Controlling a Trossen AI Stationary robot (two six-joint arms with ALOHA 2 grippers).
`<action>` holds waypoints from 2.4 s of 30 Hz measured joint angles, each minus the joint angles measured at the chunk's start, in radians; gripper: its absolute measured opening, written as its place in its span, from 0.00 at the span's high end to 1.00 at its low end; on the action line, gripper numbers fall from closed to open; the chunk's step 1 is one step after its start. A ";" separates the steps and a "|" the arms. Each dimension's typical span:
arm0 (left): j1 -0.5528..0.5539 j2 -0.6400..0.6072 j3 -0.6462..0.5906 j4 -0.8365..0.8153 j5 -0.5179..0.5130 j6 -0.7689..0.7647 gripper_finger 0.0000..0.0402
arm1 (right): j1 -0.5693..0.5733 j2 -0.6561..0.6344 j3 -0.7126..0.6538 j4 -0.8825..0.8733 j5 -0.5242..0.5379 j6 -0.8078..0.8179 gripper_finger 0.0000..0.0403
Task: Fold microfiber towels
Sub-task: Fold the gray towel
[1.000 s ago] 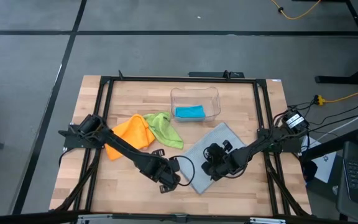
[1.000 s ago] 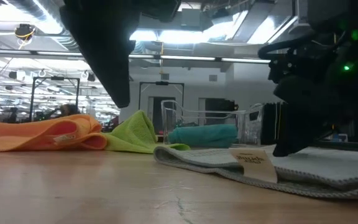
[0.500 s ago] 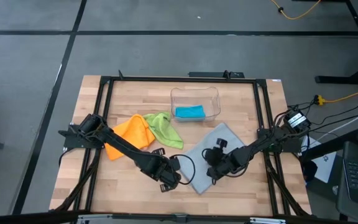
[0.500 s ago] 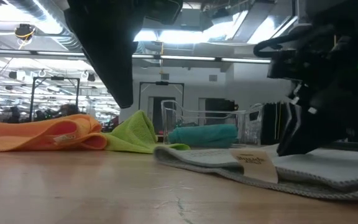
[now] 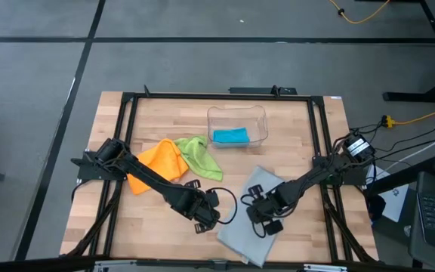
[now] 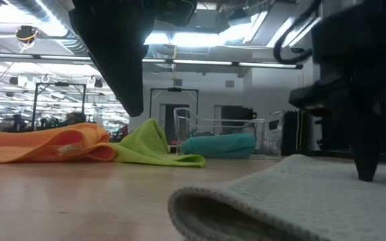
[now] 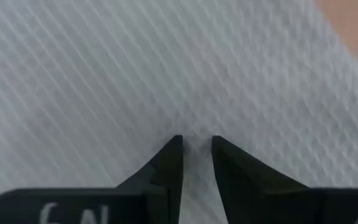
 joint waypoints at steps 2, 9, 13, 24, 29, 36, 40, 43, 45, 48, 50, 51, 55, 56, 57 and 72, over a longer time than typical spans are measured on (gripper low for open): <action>0.000 0.000 0.000 0.000 0.000 0.000 0.70 | -0.008 -0.002 0.002 -0.048 0.016 0.004 0.80; 0.000 0.000 0.000 0.000 0.000 0.000 0.70 | -0.037 -0.004 0.002 -0.102 0.107 0.213 0.83; 0.000 0.000 0.000 0.000 0.000 0.000 0.70 | -0.054 -0.002 0.000 -0.053 0.191 0.248 0.83; 0.000 0.000 0.000 0.000 0.000 0.000 0.70 | -0.055 -0.002 -0.024 0.192 -0.073 0.066 0.83; 0.000 0.000 0.000 0.000 0.000 0.028 0.70 | -0.054 -0.005 0.044 0.143 0.044 0.415 0.83; 0.000 0.000 0.000 0.001 0.002 0.018 0.70 | -0.055 -0.006 0.119 -0.123 0.235 0.663 0.83; 0.000 0.000 0.000 0.001 0.005 0.017 0.70 | -0.064 -0.007 0.109 -0.189 0.356 0.865 0.83; 0.000 0.000 0.000 0.002 0.005 0.017 0.70 | -0.069 -0.007 0.058 -0.219 0.431 1.052 0.83; 0.000 0.000 0.000 0.002 0.005 0.018 0.70 | -0.069 -0.007 0.016 -0.194 0.478 1.186 0.83; 0.000 0.000 0.000 0.002 0.005 0.018 0.70 | -0.078 -0.007 -0.059 -0.131 0.487 1.310 0.83; 0.000 0.000 0.000 0.002 0.004 0.018 0.70 | -0.085 -0.008 -0.102 -0.078 0.497 1.343 0.83; 0.000 0.000 0.000 0.002 0.004 0.018 0.70 | -0.089 -0.012 -0.122 -0.047 0.506 1.342 0.83; 0.000 0.000 0.000 0.002 0.005 0.018 0.70 | -0.106 -0.016 -0.192 0.108 0.530 1.225 0.84; 0.000 0.000 0.000 0.002 0.005 0.018 0.70 | -0.109 -0.015 -0.205 0.163 0.536 1.151 0.84; 0.000 0.000 0.000 0.002 0.004 0.018 0.70 | -0.113 -0.015 -0.217 0.220 0.540 1.072 0.85; 0.000 0.000 0.000 0.002 0.004 0.026 0.70 | -0.207 -0.010 -0.200 0.486 0.201 0.268 0.85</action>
